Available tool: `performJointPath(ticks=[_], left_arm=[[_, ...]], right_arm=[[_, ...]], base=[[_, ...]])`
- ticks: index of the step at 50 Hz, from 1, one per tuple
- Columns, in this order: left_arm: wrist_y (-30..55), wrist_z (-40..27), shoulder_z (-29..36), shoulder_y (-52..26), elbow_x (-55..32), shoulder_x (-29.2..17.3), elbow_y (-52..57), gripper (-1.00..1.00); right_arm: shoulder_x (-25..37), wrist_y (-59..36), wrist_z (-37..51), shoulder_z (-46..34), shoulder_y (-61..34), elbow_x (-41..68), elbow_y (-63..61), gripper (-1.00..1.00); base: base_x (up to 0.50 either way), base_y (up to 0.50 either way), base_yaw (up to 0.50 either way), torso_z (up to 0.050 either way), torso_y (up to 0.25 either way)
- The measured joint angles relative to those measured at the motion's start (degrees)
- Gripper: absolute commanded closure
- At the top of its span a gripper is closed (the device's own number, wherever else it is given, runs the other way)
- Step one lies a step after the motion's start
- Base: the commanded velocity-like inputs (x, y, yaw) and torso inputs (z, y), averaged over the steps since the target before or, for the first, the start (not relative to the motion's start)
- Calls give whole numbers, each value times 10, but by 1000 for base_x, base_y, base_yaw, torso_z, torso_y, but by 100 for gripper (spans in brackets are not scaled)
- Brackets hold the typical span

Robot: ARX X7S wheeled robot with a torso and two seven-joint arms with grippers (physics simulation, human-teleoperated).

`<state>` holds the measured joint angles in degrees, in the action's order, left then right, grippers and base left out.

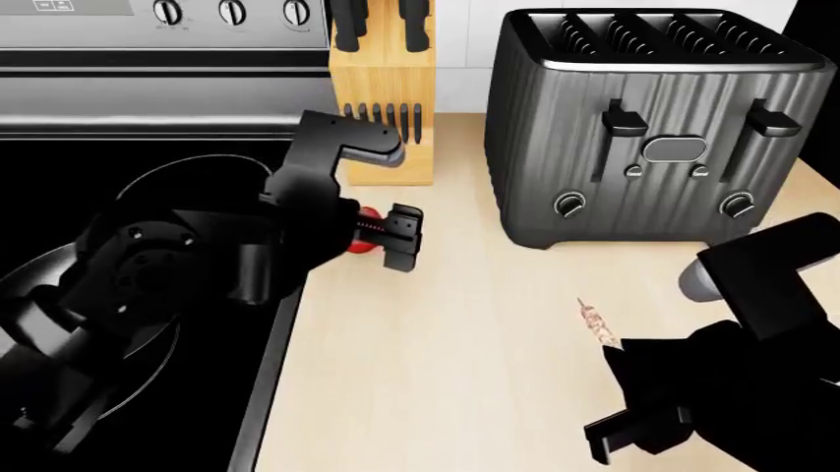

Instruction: Place both pans onto different burners. Then place the tomato and the kebabs on different pans.

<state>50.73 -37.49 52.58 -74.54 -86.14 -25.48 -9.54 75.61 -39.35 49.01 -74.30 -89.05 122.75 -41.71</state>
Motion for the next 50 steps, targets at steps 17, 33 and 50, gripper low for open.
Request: performJointPath(ticks=[17,33,50], left_arm=[[16,-8,11,-3,-5,5,-11,-100],[20,-3,25,-4,4,15,-25,-100],[19,4,39,-5,21,25,-44,-100]], right_arm=[[2,0,1,2,3,0,-2,100],[7,0,-3,4,8,-4,-3,100],[13,6,-9,2,19,-15,-5,100]], base=[[0,0,0,0,0],[0,0,0,0,0],[0,0,0,0,0]])
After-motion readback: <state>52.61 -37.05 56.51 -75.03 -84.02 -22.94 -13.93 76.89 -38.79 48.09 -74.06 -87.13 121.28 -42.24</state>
